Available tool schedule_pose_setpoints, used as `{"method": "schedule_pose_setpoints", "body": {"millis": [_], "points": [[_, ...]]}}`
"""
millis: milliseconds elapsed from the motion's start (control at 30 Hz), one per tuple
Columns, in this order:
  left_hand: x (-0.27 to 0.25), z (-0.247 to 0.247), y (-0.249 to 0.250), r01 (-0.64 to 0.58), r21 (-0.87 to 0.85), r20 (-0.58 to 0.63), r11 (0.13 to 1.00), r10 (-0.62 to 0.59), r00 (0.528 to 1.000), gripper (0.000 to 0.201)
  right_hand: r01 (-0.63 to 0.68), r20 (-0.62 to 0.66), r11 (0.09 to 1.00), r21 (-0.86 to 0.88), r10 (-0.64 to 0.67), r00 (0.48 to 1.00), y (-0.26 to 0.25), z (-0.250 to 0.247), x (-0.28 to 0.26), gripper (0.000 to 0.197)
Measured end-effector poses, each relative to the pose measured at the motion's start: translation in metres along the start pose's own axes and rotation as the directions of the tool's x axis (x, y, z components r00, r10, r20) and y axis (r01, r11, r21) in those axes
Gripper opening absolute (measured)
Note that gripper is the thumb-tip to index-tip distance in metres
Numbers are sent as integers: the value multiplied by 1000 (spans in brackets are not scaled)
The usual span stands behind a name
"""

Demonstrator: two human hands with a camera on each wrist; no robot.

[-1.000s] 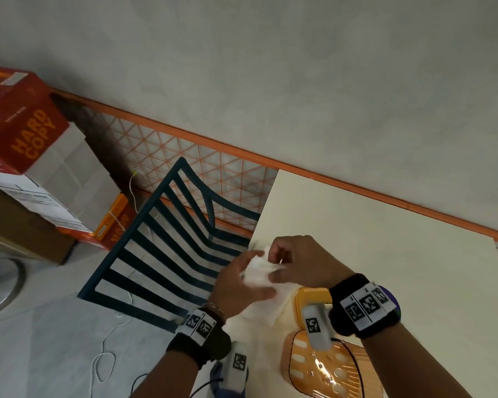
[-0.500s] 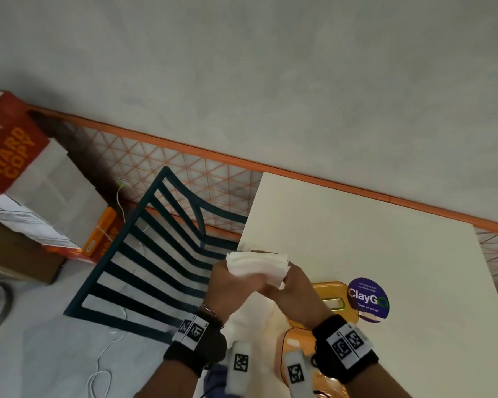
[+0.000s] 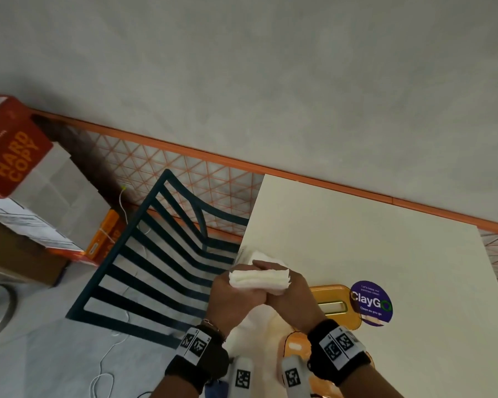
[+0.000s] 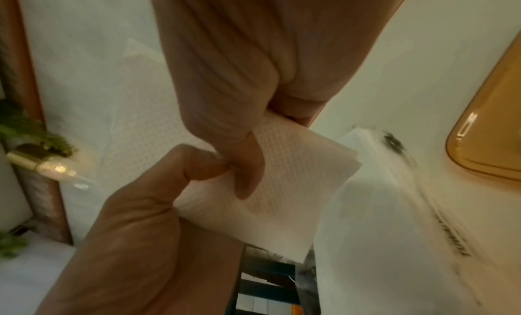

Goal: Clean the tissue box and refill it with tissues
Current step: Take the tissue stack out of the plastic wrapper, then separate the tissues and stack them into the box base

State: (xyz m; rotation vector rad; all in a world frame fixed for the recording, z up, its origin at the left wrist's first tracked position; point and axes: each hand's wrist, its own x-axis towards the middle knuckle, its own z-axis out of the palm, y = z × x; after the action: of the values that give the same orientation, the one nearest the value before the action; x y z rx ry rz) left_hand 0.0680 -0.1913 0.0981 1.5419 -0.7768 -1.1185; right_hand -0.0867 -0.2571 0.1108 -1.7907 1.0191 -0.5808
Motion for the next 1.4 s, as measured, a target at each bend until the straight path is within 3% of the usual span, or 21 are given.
{"method": "schedule_pose_setpoints", "body": {"millis": [133,267,333,400,533,633,700,800,867,967,1033,1133,1233,1333,1400], "points": [[-2,-5,-10,18,55,-3,998,-18,1000,46,-117,30,991,59,116,993,19,3,-2,62],[-4,-4,-7,-29,73,0,997,30,1000,30,-52,2,998,25,52,999,21,6,-2,40],[0,-2,-2,-2,83,-31,997,5,1000,21,-21,-22,999,37,21,1000,23,6,0,45],[6,-1,1,61,60,-68,996,-57,996,29,-21,-29,1000,-5,21,999,24,6,5,40],[7,1,-1,173,103,-86,980,-165,983,39,-135,33,988,-70,138,990,26,8,11,35],[5,-1,6,172,92,-69,981,-166,984,40,-85,71,979,-187,100,992,19,1,15,37],[5,-8,21,140,70,-65,988,-135,989,37,-116,107,978,-175,136,985,5,-15,18,32],[3,-23,49,112,20,4,994,-112,994,38,-177,296,975,-136,210,932,-24,-50,16,26],[2,-31,65,140,-20,99,990,-138,986,41,-217,442,964,-156,264,857,-39,-74,10,30],[-2,-30,70,230,49,277,972,-234,932,47,-233,569,944,-235,328,754,-52,-96,-4,32],[-7,-20,64,262,143,350,954,-296,889,43,-263,587,934,-244,358,726,-50,-105,-15,31],[-21,-1,45,334,149,322,931,-365,873,36,-425,513,901,-93,409,754,-31,-118,-45,32],[-42,20,24,426,35,256,904,-421,870,34,-590,358,759,274,489,795,-3,-120,-90,36],[-62,41,2,485,43,209,874,-482,851,34,-634,296,560,534,578,761,24,-114,-132,40],[-70,52,-11,496,126,188,859,-512,838,37,-646,258,529,551,628,734,40,-111,-151,36]]}}
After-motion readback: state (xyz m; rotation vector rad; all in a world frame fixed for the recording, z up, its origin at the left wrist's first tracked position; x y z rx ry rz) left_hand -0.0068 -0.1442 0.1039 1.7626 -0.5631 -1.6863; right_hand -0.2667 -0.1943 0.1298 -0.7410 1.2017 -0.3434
